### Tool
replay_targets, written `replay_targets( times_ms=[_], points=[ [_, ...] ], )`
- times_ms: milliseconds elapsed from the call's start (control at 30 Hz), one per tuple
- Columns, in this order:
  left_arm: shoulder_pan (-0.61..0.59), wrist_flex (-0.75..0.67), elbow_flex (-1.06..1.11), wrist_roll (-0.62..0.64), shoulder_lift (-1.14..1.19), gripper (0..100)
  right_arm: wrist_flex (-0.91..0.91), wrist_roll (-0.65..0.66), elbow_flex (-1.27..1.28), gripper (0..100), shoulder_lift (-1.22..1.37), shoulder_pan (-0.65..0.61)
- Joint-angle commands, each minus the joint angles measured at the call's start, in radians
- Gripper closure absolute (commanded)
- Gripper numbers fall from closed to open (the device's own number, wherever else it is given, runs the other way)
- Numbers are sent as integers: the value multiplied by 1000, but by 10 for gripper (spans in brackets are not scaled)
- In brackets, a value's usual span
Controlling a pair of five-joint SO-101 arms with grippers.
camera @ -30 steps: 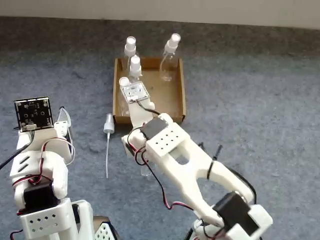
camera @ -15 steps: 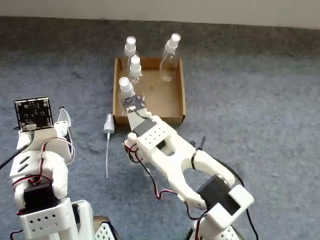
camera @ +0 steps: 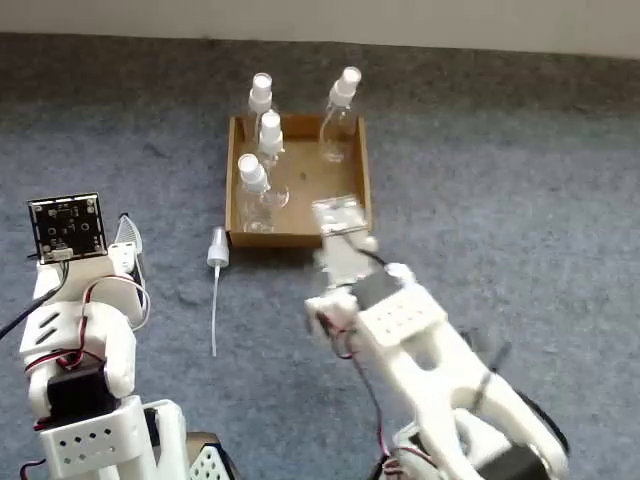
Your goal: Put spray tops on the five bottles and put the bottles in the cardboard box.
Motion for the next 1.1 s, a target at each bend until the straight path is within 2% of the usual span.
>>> replay_targets(
  times_ms=[0,67,133,267,500,567,767,1067],
  points=[
    [19,-28,-24,5,-4,857,-2,258,58,946,-254,282],
    [21,-28,-22,6,-4,857,10,293,81,928,-292,472],
    [21,-28,-22,6,-4,857,8,390,67,928,-269,633],
    [21,-28,-22,6,-4,857,-124,494,-10,928,-101,774],
    [18,-20,-19,-6,-5,857,-193,571,-213,925,372,866],
    [16,-20,2,-51,-5,857,-193,578,-275,925,481,892],
    [15,-20,101,-71,-13,858,-188,578,-403,912,651,937],
    [19,-21,150,-68,-13,859,-65,583,-472,619,653,912]
  ],
)
